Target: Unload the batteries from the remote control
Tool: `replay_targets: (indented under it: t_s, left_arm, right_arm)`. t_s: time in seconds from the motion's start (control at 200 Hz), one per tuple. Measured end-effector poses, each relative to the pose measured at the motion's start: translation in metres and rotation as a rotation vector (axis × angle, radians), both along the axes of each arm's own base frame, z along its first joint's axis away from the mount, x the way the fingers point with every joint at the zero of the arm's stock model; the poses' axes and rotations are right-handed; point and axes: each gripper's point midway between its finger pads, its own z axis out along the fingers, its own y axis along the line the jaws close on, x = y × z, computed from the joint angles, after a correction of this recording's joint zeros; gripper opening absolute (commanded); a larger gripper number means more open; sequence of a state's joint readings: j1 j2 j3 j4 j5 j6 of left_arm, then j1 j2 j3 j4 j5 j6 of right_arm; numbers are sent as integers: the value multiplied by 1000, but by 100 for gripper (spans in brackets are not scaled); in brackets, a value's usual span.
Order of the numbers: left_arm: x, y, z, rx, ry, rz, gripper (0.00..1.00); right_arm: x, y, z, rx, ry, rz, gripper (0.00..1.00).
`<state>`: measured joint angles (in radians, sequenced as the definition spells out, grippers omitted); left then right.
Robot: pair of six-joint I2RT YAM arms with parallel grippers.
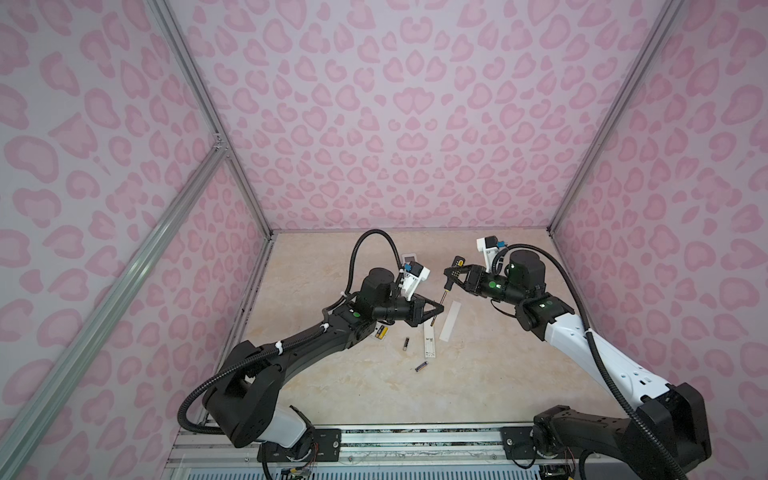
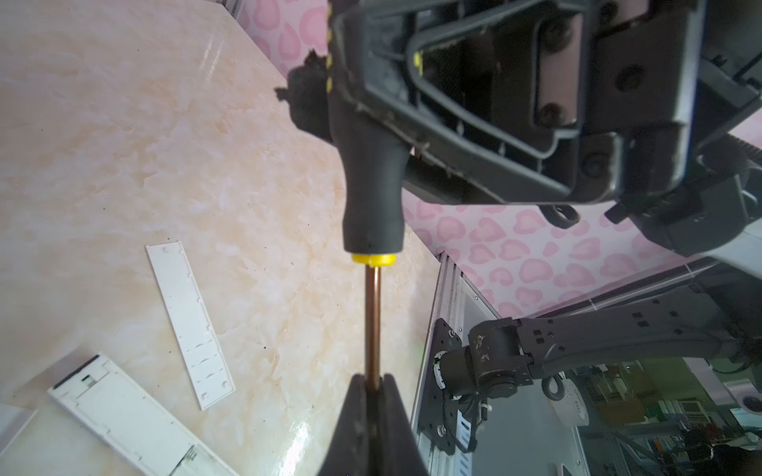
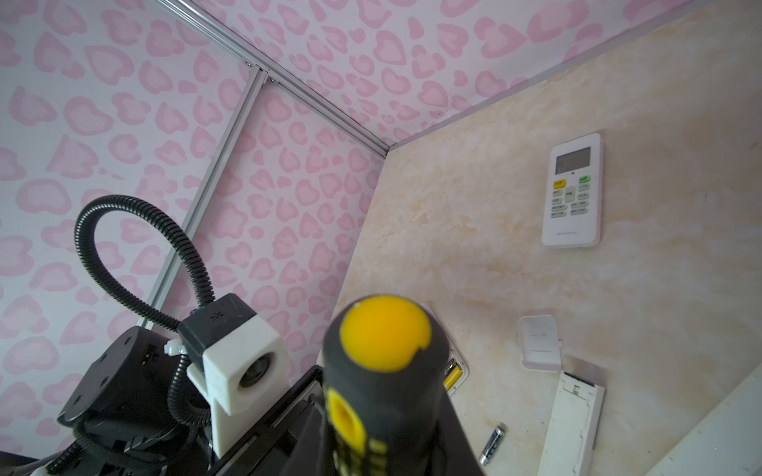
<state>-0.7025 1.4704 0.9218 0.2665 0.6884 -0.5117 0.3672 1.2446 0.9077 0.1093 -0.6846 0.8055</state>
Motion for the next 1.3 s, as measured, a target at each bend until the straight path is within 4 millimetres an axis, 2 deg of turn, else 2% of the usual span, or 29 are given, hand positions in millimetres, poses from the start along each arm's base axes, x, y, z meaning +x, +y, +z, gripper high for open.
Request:
replay_targets:
  t_s: [0.1, 0.14, 0.22, 0.27, 0.315, 0.415, 0.53, 0.635, 0.71, 0.815, 0.93, 1.04, 1.3]
  left_arm:
    - [-2, 3, -1, 7, 1, 4, 4]
    - [-2, 5, -2, 13, 2, 6, 15]
    - [-5, 9, -2, 23, -20, 5, 46]
    - [-6, 13, -4, 39, -19, 20, 56]
    - [-6, 17, -6, 59, -18, 38, 59]
    - [5, 35, -17, 116, -15, 130, 58]
    - [21, 70, -41, 164, 70, 270, 58]
    - [35, 121, -93, 248, 254, 484, 58]
    - [35, 154, -126, 295, 381, 615, 58]
    - [29, 179, -158, 326, 504, 707, 56]
    - [28, 197, -183, 346, 600, 771, 52]
    - [31, 207, -196, 345, 659, 805, 49]
    - [61, 199, -198, 267, 656, 753, 45]
  right_arm:
    - [-1, 5, -1, 16, 6, 15, 0]
    - [-2, 7, -1, 20, 9, 20, 0]
    - [-4, 10, 0, 35, 19, 22, 0]
    - [-4, 9, 3, 33, 7, 3, 0]
    - [-6, 9, 7, 24, -7, -17, 0]
    - [-8, 17, 17, -44, -62, -62, 0]
    - [-13, 36, 21, -155, -154, -90, 0]
    - [-10, 48, 12, -249, -211, -125, 0]
    - [-9, 63, 1, -325, -246, -117, 0]
    - [-3, 81, -15, -404, -282, -105, 0]
    - [7, 97, -39, -473, -297, -99, 0]
    - [15, 113, -61, -514, -295, -76, 0]
    - [28, 134, -89, -551, -305, -49, 0]
